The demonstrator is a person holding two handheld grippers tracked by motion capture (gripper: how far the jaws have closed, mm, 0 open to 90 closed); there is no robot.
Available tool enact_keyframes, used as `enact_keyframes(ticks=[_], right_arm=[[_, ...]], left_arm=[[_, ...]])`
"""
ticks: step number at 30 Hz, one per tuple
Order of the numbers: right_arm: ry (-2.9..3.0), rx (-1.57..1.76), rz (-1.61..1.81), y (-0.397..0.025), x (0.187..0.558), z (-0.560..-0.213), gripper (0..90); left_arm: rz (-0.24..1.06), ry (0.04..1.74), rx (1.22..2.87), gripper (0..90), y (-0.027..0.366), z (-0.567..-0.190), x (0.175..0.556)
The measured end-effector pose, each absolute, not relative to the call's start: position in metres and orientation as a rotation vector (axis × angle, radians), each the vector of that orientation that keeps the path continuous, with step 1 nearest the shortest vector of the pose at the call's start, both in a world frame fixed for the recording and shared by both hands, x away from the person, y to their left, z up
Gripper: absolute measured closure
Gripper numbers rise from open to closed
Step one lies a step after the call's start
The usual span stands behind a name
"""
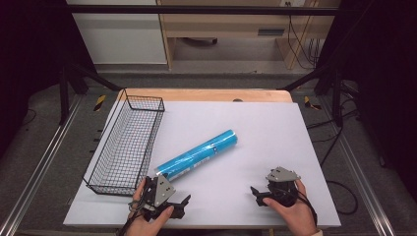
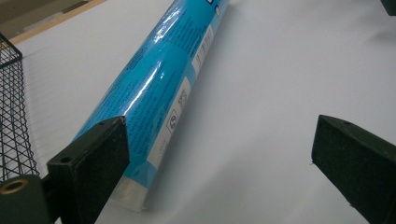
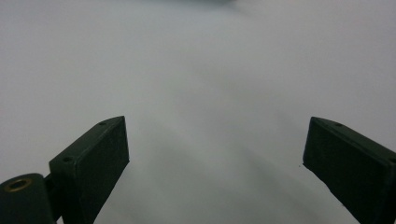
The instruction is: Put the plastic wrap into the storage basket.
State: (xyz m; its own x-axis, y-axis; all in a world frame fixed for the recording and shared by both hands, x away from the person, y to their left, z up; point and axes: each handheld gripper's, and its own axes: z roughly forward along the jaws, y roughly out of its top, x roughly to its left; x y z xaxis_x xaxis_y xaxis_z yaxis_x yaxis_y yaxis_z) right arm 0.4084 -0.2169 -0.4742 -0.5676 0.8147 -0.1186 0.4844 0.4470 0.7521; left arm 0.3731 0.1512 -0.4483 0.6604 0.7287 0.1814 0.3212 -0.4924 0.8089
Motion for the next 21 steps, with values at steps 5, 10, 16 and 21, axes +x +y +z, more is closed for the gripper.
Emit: enact_keyframes(ticks=[5,10,16,21], right_arm=[[2.230,1.092,0.942,-0.217,0.408,-0.474,7.4],[2.229,1.092,0.932,-0.216,0.407,-0.475,7.4],[2.226,1.102,0.922,-0.215,0.407,-0.476,7.4],[2.230,1.097,0.922,-0.215,0.407,-0.477,7.4]], left_arm=[[0.662,0.806,2.094,4.2,0.151,-0.448,0.373],[0.638,0.783,2.123,4.2,0.150,-0.446,0.372],[0.603,0.702,2.219,4.7,0.142,-0.428,0.376],[0.614,0.673,2.297,5.0,0.135,-0.412,0.390]])
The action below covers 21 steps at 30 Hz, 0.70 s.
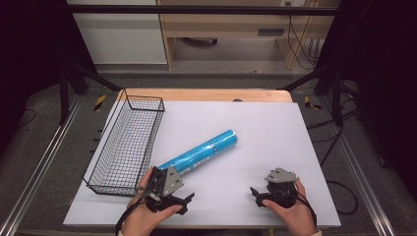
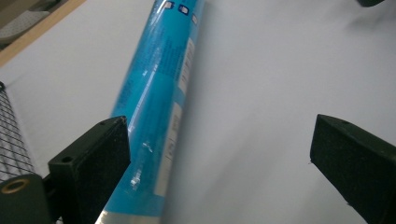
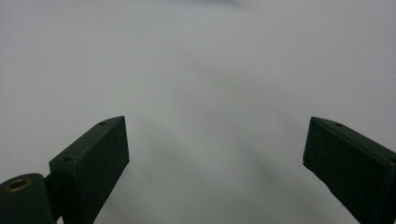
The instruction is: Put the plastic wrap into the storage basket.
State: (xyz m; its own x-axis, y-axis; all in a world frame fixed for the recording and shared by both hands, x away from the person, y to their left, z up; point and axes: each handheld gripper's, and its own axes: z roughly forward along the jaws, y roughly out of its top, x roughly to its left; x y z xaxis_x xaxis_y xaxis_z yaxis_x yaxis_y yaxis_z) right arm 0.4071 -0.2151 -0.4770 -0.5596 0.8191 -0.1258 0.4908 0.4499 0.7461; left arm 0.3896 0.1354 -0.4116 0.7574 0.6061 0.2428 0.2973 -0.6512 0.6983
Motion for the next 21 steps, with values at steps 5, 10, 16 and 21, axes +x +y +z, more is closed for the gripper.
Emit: enact_keyframes(ticks=[5,10,16,21], right_arm=[[2.240,1.090,0.924,-0.214,0.407,-0.477,7.4],[2.250,1.079,0.930,-0.212,0.406,-0.476,7.4],[2.254,1.071,0.943,-0.212,0.407,-0.476,7.3],[2.259,1.077,0.935,-0.212,0.408,-0.476,7.3]], left_arm=[[0.653,0.632,2.472,6.2,0.117,-0.392,0.422],[0.639,0.622,2.633,6.8,0.104,-0.386,0.444],[0.632,0.641,2.812,6.8,0.093,-0.390,0.475],[0.625,0.625,2.811,9.7,0.085,-0.402,0.497]])
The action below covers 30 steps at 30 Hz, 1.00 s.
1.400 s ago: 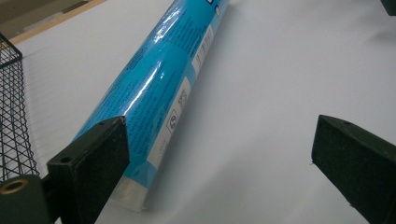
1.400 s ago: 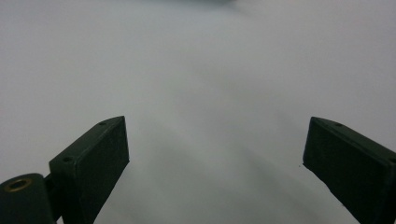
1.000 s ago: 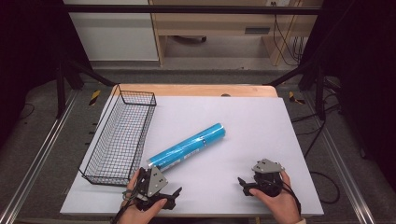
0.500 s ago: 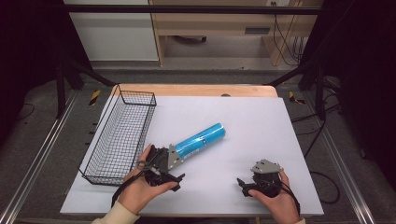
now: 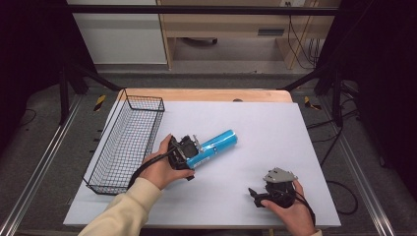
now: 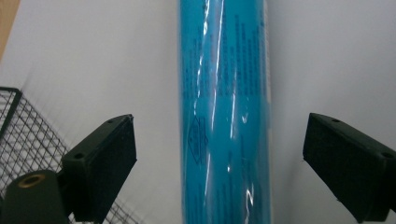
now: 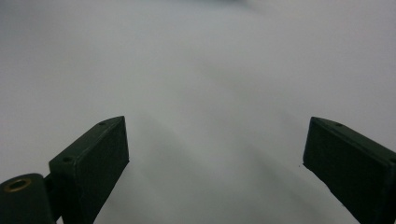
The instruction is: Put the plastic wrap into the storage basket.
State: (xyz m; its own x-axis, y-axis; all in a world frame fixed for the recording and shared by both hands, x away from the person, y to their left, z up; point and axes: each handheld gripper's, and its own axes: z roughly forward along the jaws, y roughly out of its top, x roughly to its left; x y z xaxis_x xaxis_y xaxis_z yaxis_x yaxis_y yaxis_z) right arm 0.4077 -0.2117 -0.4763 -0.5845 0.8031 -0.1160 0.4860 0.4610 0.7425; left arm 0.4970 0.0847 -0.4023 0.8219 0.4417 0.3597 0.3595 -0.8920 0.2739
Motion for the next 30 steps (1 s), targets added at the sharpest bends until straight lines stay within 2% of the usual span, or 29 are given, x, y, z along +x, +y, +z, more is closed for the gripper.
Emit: enact_keyframes(ticks=[10,18,30], right_arm=[[2.262,1.090,0.942,-0.212,0.408,-0.477,7.3],[2.267,1.084,0.947,-0.212,0.408,-0.476,7.3],[2.271,1.084,0.954,-0.212,0.408,-0.476,7.4]], left_arm=[[0.572,0.635,2.842,11.1,0.059,-0.419,0.522],[0.541,0.664,2.826,13.1,0.054,-0.426,0.533],[0.415,0.729,2.797,22.1,0.054,-0.439,0.547]])
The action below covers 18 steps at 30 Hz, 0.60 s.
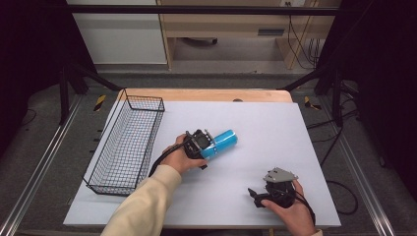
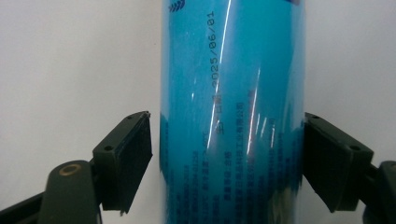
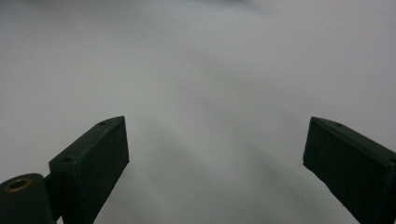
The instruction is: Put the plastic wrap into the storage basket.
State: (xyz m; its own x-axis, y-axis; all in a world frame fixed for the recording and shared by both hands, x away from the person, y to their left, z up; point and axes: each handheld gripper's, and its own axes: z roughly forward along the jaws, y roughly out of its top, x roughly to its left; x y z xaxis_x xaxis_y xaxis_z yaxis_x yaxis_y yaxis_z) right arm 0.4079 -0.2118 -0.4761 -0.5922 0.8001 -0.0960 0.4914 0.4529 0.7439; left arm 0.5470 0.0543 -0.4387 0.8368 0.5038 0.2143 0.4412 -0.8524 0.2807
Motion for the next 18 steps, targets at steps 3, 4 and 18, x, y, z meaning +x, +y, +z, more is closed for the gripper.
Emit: enact_keyframes(ticks=[3,4,18], right_arm=[[2.273,1.083,0.954,-0.2117,0.4079,-0.4762,7.4],[2.273,1.083,0.954,-0.2117,0.4079,-0.4762,7.4],[2.275,1.089,0.951,-0.2120,0.4079,-0.4765,7.3]], left_arm=[[0.392,0.723,2.809,23.9,0.0530,-0.4414,0.5489],[0.393,0.722,2.809,23.9,0.0526,-0.4424,0.5496],[0.339,0.734,2.808,31.3,0.0521,-0.4462,0.5539]])
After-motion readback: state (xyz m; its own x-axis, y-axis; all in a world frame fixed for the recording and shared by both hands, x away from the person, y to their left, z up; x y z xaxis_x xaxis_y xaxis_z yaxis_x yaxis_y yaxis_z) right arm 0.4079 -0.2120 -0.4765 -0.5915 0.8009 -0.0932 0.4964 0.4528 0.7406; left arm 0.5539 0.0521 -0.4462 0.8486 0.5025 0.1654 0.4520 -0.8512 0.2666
